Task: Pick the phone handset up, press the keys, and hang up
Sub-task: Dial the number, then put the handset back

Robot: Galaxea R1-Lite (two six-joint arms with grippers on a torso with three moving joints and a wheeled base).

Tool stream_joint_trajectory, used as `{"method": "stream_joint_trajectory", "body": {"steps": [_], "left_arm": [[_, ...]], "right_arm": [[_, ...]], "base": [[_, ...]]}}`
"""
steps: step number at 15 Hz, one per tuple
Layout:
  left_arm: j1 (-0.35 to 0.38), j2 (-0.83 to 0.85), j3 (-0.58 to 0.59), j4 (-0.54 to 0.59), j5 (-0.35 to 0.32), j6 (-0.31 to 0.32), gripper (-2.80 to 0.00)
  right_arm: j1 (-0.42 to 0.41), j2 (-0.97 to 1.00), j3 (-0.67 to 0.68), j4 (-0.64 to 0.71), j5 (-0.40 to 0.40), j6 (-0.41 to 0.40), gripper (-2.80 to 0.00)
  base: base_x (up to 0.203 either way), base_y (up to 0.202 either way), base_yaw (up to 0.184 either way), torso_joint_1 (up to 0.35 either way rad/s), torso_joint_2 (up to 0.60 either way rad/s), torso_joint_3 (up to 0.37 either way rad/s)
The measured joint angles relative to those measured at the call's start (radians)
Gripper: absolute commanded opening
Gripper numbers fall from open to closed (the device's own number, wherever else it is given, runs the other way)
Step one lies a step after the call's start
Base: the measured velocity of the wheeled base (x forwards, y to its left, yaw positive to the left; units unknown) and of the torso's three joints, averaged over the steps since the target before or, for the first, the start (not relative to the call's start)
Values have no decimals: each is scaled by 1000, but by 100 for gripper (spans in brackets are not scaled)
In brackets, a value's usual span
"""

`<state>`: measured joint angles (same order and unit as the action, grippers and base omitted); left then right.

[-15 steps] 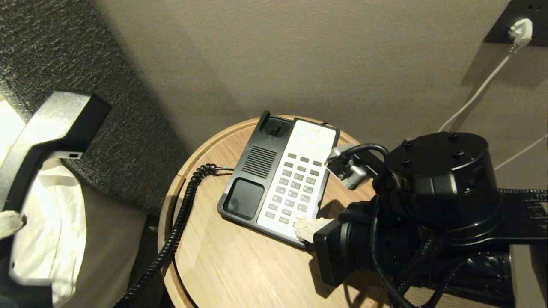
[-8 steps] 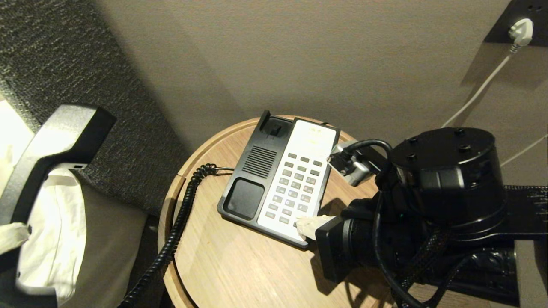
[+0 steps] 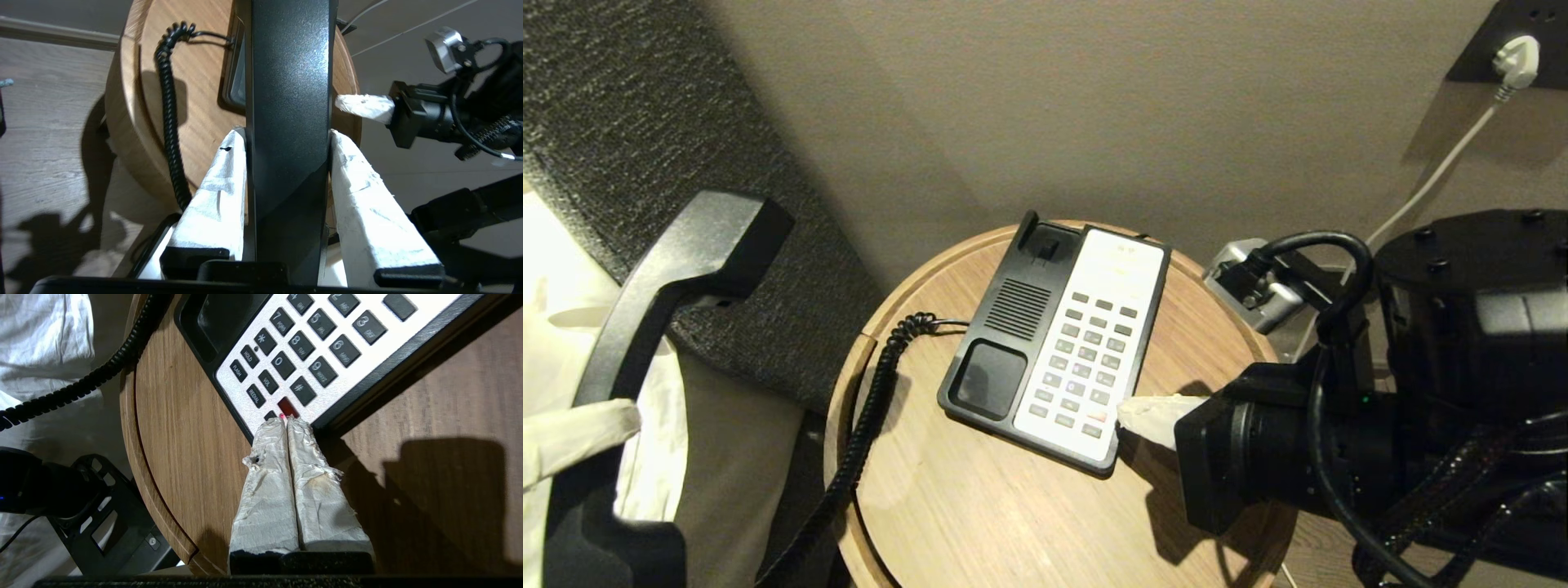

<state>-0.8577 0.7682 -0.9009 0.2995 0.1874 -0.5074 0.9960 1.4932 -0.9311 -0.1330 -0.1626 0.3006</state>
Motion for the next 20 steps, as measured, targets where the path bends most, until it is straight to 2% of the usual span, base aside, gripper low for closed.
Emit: {"method": "stream_joint_trajectory", "body": {"steps": [2,4,8,11,15,20], "left_arm": [[-2,56,-23,-15,1,25,-280],[-10,132,-52,-30,6,90,-280],[-30,327,-129,-64,41,259,-280],[-50,449,-173,-69,88,418,-280],[-54,554,-241,-65,158,462,-280],[-73,677,-381,-51,273,467,-280]], "right_arm": [[-21,-30,14,0,-6,0,-280],[-50,-68,44,-2,-25,1,-280],[-180,-174,132,-5,-49,1,-280],[-240,-252,163,-3,-86,1,-280],[-250,-315,175,2,-91,1,-280],[-259,-395,243,14,-92,4,-280]], "base": [[0,0,0,0,0,0],[0,0,0,0,0,0],[0,0,0,0,0,0],[0,0,0,0,0,0],[0,0,0,0,0,0],[0,0,0,0,0,0]]}}
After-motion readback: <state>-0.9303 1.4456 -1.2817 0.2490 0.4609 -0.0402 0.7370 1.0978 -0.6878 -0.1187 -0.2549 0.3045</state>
